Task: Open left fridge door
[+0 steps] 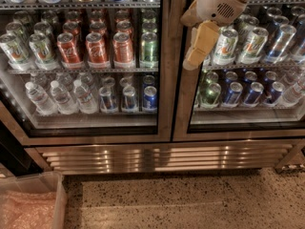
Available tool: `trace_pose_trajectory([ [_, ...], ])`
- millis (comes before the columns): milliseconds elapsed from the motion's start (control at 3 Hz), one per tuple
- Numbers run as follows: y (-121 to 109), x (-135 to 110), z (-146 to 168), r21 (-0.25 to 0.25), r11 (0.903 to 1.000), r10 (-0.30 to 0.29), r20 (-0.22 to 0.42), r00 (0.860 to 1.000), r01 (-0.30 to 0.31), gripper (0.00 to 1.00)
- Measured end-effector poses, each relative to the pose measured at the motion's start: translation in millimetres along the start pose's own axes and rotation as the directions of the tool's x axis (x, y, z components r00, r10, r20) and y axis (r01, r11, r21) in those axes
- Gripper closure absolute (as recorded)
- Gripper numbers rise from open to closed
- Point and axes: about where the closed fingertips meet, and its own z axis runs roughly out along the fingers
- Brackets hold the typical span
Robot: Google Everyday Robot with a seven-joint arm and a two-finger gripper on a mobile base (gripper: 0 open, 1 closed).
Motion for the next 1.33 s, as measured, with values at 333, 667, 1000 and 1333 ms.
trace_pose_trajectory([
  [333,-3.1,-6.6,-11.2,0.038,0.9993,-0.002,-0.006,1.0,0.002,0.0],
  [667,-1.0,-6.5,-11.8,0.038,0.9993,-0.002,-0.006,1.0,0.003,0.0],
  [1000,-5.7,-9.1,-13.8,0.06,0.9981,-0.013,-0.009,1.0,0.014,0.0],
  [1333,-6.4,-12.5,-16.0,0.079,0.9964,-0.033,-0.008,0.999,0.033,0.0],
])
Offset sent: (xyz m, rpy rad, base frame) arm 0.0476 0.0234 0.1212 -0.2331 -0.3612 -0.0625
